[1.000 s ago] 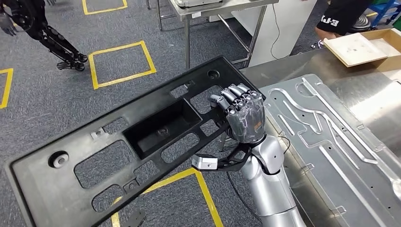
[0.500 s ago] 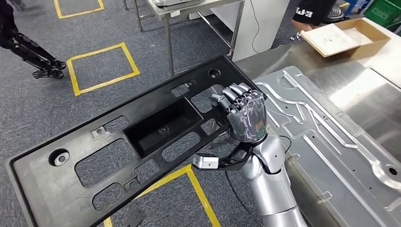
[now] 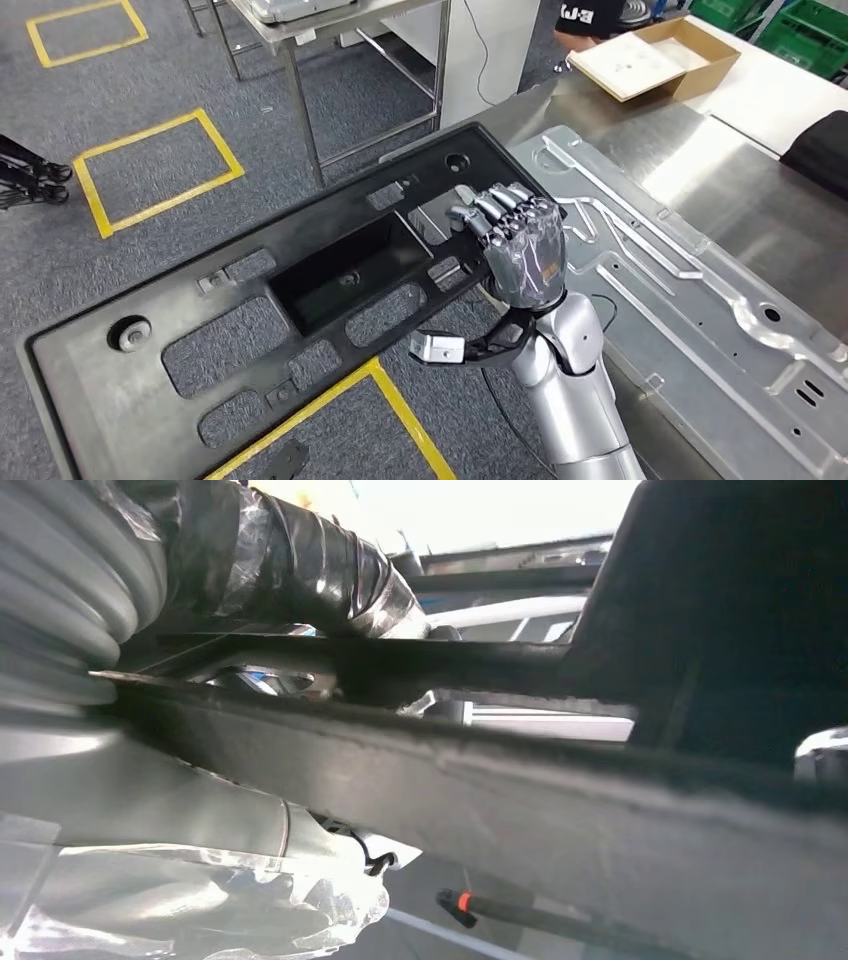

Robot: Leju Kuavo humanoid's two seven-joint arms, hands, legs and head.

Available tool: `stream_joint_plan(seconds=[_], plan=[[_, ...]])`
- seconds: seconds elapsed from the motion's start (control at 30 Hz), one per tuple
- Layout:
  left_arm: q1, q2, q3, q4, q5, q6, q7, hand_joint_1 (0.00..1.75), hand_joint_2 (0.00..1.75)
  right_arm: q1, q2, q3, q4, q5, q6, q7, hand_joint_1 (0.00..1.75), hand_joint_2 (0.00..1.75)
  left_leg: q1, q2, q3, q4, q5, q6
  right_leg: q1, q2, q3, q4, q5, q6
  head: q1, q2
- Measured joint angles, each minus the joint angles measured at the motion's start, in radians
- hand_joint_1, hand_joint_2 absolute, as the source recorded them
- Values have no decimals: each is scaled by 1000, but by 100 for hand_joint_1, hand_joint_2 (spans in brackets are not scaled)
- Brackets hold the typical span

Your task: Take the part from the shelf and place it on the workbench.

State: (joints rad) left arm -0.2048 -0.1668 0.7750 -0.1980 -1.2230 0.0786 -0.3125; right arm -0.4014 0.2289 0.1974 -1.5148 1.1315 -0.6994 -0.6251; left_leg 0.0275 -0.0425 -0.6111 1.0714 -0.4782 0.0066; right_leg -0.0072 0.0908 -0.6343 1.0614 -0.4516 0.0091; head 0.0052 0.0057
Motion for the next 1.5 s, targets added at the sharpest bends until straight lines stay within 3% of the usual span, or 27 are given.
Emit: stream_joint_plan(seconds=[0.03,0.1,0.2,0.27,0.3,0.4,0.47,0.53,0.6,0.63,0.7,0.77,0.83,0.9,0.97,1.07,1.13,1.23,1.3,1.33,1.37,1.43,1.5], plan=[[-1,1,0,0,0,-1,0,0,175,3,-2,0,-4,-1,0,-2,175,175,0,7,1,-4,2,6,-2,2,-1,0,0,4,0,0],[-7,2,-1,0,0,-2,-1,0,175,5,-4,-1,-12,-2,0,-4,175,175,2,20,4,-10,7,17,-2,-23,-17,32,-20,13,1,0],[-9,5,-1,0,0,-3,-2,0,175,6,-6,-1,-19,-13,0,-7,175,175,0,44,7,-13,6,25,-4,-77,-98,195,-97,26,4,0],[-8,8,-1,0,0,-3,-2,0,175,9,-7,-2,-20,-18,0,-8,175,175,-3,61,8,-13,3,28,-6,-86,-140,266,-109,26,4,0],[-8,9,-1,0,0,-3,-2,0,175,11,-8,-2,-20,-19,0,-9,175,175,-4,69,10,-13,2,28,-5,-88,-134,249,-88,23,4,0],[-11,9,-1,0,0,-3,-3,0,175,10,-10,-3,-25,-19,0,-11,175,175,-9,90,20,-15,-5,26,10,-120,-39,56,5,-4,4,0],[-12,9,-1,0,0,-3,-3,0,175,9,-11,-3,-30,-19,0,-11,175,175,-11,102,24,-19,-8,19,23,-137,-9,-9,16,-19,4,0],[-12,9,-1,0,0,-3,-3,0,175,9,-11,-4,-32,-19,0,-11,175,175,-12,115,30,-27,-9,9,23,-123,-3,-21,18,-26,4,0],[-13,10,-2,0,0,-2,-4,0,175,10,-12,-5,-35,-20,0,-12,175,175,-13,102,31,-13,-24,2,16,-109,13,-46,27,-32,4,0],[-14,11,-2,0,0,-2,-4,0,175,10,-11,-5,-36,-21,0,-13,175,175,-13,87,20,16,-43,-1,11,-102,22,-57,32,-34,4,0],[-14,14,-2,0,1,-1,-5,0,175,11,-11,-5,-36,-29,0,-15,175,175,-11,58,-37,134,-100,-3,9,-87,26,-62,32,-37,4,0],[-10,17,-2,0,3,2,-5,0,175,16,-10,-7,-36,-39,0,-28,175,175,-10,51,-92,230,-126,-7,10,-68,26,-57,29,-39,4,0],[-8,23,-2,0,5,3,-7,0,175,24,-8,-13,-36,-47,0,-47,175,175,-8,50,-90,205,-84,-11,8,-49,26,-48,24,-36,4,0],[-8,30,-2,0,7,4,-10,0,175,27,-2,-26,-36,-52,0,-58,175,175,-4,34,-37,81,-18,-15,6,-30,21,-26,10,-27,4,0],[-8,35,-2,0,9,4,-14,0,175,27,5,-40,-37,-55,0,-62,175,175,-3,15,0,2,6,-10,6,-13,11,-4,-1,-15,4,0],[-9,39,-1,0,9,3,-17,0,175,30,8,-57,-39,-56,0,-62,175,175,-5,23,3,-4,4,8,3,-2,3,2,-1,-2,4,0],[-13,41,-1,0,9,3,-19,0,175,31,8,-69,-42,-57,0,-62,175,175,-2,33,5,-9,9,19,3,-29,-13,39,-24,7,7,0],[-15,44,-1,0,15,-4,-20,0,175,35,8,-80,-47,-59,0,-62,175,175,-3,52,6,-10,8,26,-1,-78,-96,201,-98,21,9,0],[-15,47,-1,0,19,-11,-20,0,175,42,8,-86,-47,-59,0,-62,175,175,-4,68,7,-10,5,27,-2,-86,-129,254,-99,21,9,0],[-15,48,-1,0,19,-12,-20,0,175,44,8,-89,-48,-60,0,-62,175,175,-5,76,9,-10,4,27,-2,-88,-120,229,-75,18,10,0],[-16,49,-1,0,19,-13,-20,0,175,45,8,-91,-49,-60,0,-62,175,175,-6,83,12,-11,1,27,1,-94,-92,170,-38,11,10,0],[-18,49,-1,0,19,-13,-21,0,175,44,8,-92,-55,-60,0,-62,175,175,-9,97,18,-13,-2,24,15,-129,-31,42,10,-8,9,0],[-20,49,-1,0,19,-14,-21,0,175,42,9,-93,-58,-60,0,-62,175,175,-10,112,21,-19,-4,17,29,-148,-8,-12,18,-23,9,0]])
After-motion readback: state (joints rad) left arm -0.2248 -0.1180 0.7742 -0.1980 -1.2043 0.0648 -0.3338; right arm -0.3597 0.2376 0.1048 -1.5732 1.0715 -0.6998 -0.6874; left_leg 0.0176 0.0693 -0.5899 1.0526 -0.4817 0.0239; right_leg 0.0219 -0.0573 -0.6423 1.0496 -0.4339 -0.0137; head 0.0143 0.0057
